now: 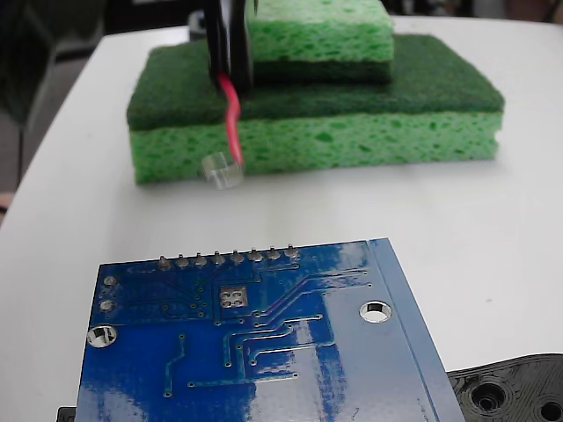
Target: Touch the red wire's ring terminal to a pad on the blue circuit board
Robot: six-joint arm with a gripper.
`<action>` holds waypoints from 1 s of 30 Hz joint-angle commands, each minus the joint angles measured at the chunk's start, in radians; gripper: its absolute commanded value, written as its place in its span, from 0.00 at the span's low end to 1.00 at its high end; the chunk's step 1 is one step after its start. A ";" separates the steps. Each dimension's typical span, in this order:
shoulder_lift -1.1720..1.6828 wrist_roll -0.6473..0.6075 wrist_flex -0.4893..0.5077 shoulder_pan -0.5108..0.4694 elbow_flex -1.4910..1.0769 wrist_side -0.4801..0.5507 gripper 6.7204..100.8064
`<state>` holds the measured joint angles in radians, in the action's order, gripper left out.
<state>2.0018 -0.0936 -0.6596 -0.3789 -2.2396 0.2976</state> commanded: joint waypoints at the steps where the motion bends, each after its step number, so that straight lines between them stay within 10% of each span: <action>1: 0.124 0.009 -0.046 0.025 -0.011 -0.035 0.99; 19: 1.054 0.074 -0.184 0.094 -0.638 0.035 0.99; 30: 1.052 0.077 -0.126 0.213 -0.729 -0.078 0.99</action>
<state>3.0526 -0.0169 -0.7885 -0.1657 -2.9713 0.2270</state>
